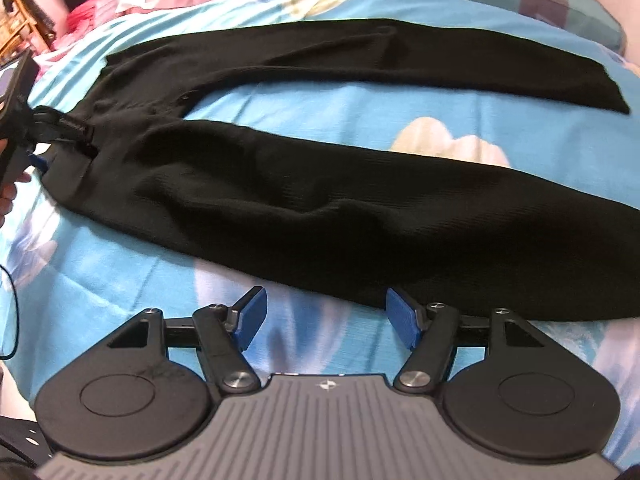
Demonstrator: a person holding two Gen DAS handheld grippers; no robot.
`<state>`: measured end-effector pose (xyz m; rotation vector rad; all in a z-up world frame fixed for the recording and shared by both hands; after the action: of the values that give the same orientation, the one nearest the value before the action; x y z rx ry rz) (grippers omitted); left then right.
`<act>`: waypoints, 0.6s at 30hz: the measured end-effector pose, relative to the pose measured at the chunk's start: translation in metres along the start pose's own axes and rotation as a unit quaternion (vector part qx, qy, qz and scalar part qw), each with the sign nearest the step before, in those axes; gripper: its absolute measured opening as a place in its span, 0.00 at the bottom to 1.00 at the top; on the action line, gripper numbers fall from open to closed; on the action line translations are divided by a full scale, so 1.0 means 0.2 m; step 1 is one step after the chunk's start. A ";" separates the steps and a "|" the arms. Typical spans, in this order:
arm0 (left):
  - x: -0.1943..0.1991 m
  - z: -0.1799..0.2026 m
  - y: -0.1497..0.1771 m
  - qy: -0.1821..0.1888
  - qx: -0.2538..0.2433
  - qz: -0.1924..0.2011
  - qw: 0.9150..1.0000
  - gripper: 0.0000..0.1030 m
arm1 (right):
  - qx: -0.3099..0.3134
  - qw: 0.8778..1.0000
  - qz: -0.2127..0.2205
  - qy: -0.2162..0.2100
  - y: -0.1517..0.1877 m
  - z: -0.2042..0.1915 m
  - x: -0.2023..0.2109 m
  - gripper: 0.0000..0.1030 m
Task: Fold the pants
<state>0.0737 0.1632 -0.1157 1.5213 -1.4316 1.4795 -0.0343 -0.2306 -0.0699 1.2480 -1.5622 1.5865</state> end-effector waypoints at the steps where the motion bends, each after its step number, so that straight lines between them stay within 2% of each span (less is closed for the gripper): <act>1: 0.00 0.00 0.00 0.000 0.000 -0.001 1.000 1.00 | -0.005 1.000 0.002 0.003 0.00 0.02 0.01 0.68; 5: 0.02 -0.02 0.00 0.015 0.010 -0.005 1.000 1.00 | -0.031 0.999 0.021 0.015 0.02 0.12 0.07 0.68; 8: 0.11 -0.08 0.05 0.062 0.032 0.004 0.998 1.00 | -0.067 0.997 0.035 0.016 0.04 0.23 0.13 0.67; 11: 0.20 -0.17 0.13 0.111 0.062 0.013 0.992 1.00 | -0.122 0.991 0.049 0.020 0.09 0.39 0.18 0.62; 14: 0.23 -0.28 0.22 0.152 0.107 0.001 0.983 1.00 | -0.206 0.976 0.058 0.027 0.17 0.59 0.22 0.54; 18: 0.18 -0.35 0.27 0.213 0.138 -0.018 0.967 1.00 | -0.318 0.945 0.075 0.032 0.25 0.83 0.24 0.52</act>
<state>-0.0070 0.2031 -0.0802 1.2655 -0.9713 1.9039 -0.0614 -0.4078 -0.0680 0.7269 -1.9453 1.0439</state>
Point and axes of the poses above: each gripper's, at about its wrist camera, not at the fingertips, and x roughly against the way its jaws point, z to its right, y to its underside, the point moved 3 cm from there along -x, roughly the way its jaws point
